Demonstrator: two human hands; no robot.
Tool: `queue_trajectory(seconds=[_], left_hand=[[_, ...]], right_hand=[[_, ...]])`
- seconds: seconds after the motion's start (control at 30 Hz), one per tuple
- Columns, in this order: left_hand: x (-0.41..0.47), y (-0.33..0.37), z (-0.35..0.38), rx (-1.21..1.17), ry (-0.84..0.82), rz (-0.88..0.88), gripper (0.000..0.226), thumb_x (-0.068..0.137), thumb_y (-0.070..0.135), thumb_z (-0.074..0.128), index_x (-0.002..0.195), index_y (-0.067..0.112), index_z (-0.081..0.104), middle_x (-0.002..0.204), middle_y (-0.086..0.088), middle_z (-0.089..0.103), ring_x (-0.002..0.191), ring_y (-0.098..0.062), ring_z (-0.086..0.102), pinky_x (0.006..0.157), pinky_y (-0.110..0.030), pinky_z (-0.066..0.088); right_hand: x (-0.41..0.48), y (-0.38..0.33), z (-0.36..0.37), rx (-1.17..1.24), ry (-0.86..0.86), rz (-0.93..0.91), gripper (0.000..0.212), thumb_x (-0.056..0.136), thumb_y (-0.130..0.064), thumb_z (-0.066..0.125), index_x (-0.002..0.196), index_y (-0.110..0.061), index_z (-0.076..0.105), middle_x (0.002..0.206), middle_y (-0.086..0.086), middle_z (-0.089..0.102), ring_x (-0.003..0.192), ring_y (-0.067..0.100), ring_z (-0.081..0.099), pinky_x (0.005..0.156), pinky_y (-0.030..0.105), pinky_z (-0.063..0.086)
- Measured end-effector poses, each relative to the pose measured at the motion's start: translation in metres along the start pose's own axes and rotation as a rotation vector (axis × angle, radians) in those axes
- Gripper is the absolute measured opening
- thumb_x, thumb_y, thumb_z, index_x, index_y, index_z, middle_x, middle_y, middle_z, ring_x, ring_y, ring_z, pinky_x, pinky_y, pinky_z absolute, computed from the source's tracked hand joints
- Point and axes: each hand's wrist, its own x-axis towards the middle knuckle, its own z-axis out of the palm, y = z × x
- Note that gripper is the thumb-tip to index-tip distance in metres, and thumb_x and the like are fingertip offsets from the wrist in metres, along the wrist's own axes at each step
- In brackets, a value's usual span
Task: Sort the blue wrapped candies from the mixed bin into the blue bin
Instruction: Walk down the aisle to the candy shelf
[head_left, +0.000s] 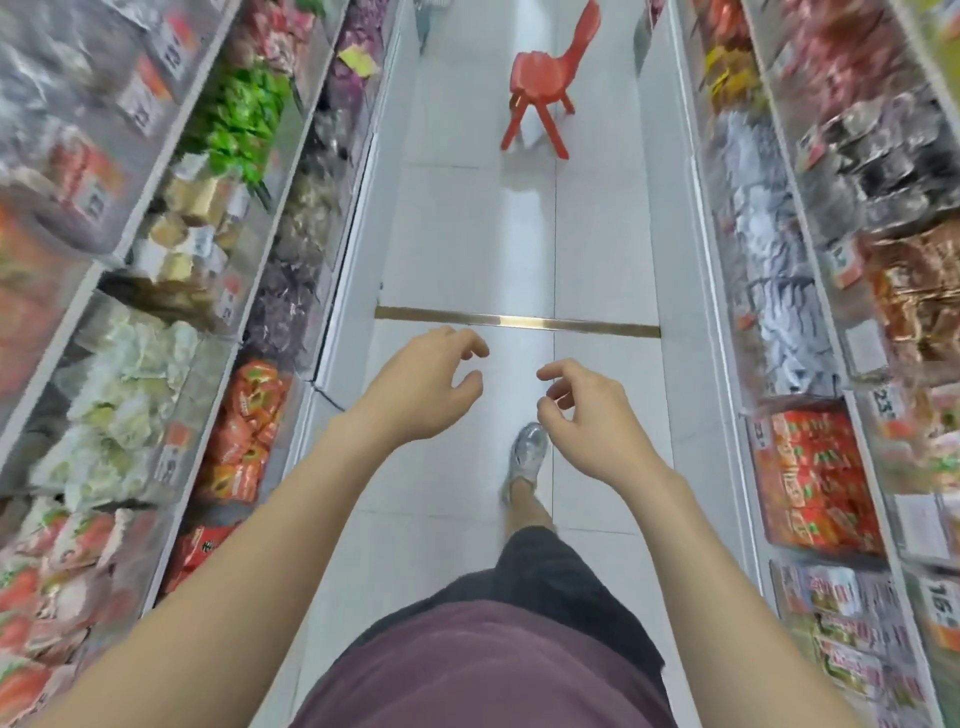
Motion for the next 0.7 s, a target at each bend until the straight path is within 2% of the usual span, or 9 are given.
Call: queue_trajectory(seconds=[0.2, 0.33, 0.5, 0.7], left_hand=[[0.183, -0.01, -0.055, -0.029, 0.019, -0.058, 0.027, 0.099, 0.03, 0.058, 0.125, 0.028, 0.064, 0.12, 0.007, 0.064, 0.105, -0.012, 0.059, 0.091, -0.037, 0.051], [0.286, -0.016, -0.099, -0.06, 0.029, -0.121, 0.032, 0.095, 0.041, 0.053, 0.125, 0.034, 0.061, 0.121, 0.012, 0.062, 0.103, -0.011, 0.062, 0.093, -0.04, 0.053], [0.397, -0.038, -0.145, -0.108, 0.106, -0.164, 0.03, 0.099, 0.036, 0.058, 0.129, 0.032, 0.062, 0.123, 0.009, 0.063, 0.105, -0.011, 0.06, 0.095, -0.036, 0.051], [0.554, -0.095, -0.195, -0.141, 0.168, -0.19, 0.032, 0.1, 0.035, 0.057, 0.132, 0.031, 0.061, 0.127, 0.009, 0.062, 0.11, -0.009, 0.057, 0.097, -0.036, 0.05]], right_hand=[[0.189, -0.005, -0.07, -0.033, -0.062, -0.065, 0.03, 0.1, -0.031, 0.058, 0.129, -0.028, 0.063, 0.114, -0.008, 0.063, 0.105, 0.01, 0.057, 0.093, 0.032, 0.049], [0.31, -0.025, -0.118, -0.095, -0.149, -0.114, 0.032, 0.1, -0.032, 0.057, 0.131, -0.028, 0.061, 0.117, -0.006, 0.062, 0.107, 0.011, 0.057, 0.096, 0.036, 0.051], [0.46, -0.065, -0.162, -0.115, -0.18, -0.186, 0.032, 0.101, -0.032, 0.057, 0.133, -0.028, 0.06, 0.118, -0.005, 0.063, 0.108, 0.014, 0.059, 0.094, 0.034, 0.051], [0.648, -0.107, -0.179, -0.123, -0.2, -0.25, 0.03, 0.1, -0.03, 0.059, 0.129, -0.027, 0.062, 0.114, -0.005, 0.065, 0.105, 0.015, 0.061, 0.094, 0.034, 0.051]])
